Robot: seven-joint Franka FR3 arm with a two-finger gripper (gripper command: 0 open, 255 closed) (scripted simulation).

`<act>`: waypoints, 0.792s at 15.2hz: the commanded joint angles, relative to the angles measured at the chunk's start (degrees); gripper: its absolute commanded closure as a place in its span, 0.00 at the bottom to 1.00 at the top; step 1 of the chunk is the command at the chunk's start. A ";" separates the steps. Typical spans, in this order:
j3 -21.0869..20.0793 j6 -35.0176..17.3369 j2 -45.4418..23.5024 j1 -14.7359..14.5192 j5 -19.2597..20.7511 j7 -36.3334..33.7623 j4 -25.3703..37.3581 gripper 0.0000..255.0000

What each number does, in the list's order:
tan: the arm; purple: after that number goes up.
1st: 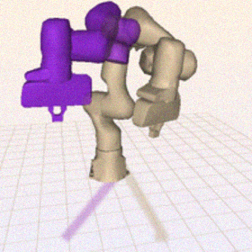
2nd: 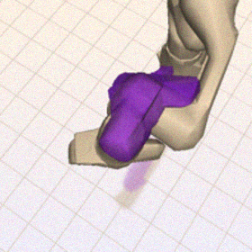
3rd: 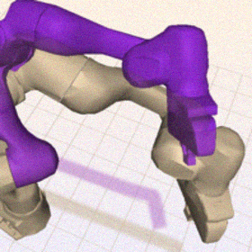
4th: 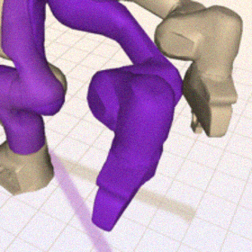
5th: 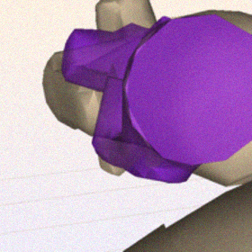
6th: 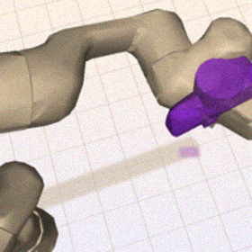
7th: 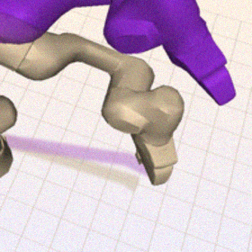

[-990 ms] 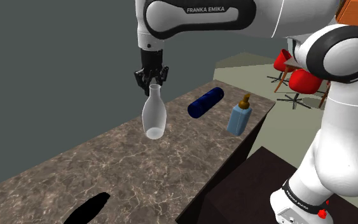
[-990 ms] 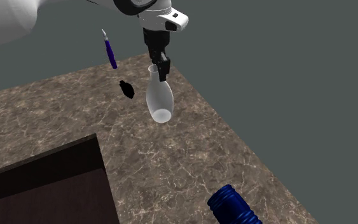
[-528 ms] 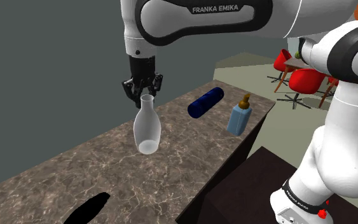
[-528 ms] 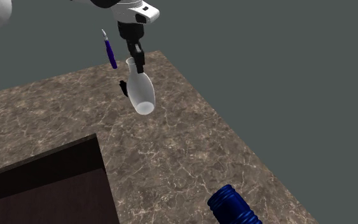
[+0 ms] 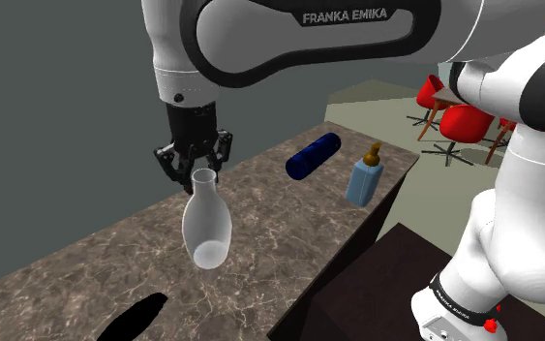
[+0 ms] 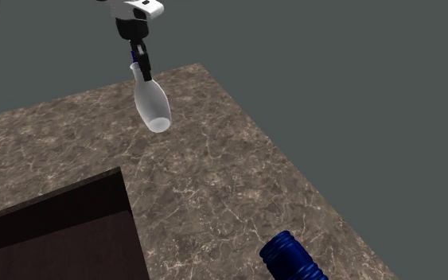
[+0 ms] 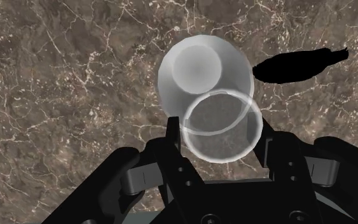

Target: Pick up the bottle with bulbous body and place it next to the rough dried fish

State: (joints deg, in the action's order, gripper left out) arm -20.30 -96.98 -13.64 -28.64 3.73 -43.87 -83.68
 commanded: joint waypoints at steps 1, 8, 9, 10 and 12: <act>-0.86 -0.08 -0.41 -1.62 0.36 -2.55 0.32 1.00; -3.91 1.80 -5.31 -9.16 3.09 -12.62 6.58 1.00; -3.85 0.95 -5.15 -9.08 3.03 -12.60 5.60 1.00; -3.84 0.12 -5.03 -8.98 2.98 -12.60 4.64 1.00; -3.81 -1.51 -4.83 -8.80 2.92 -12.59 2.81 1.00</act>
State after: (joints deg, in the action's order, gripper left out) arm -24.10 -97.58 -18.66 -37.50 6.69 -56.36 -79.82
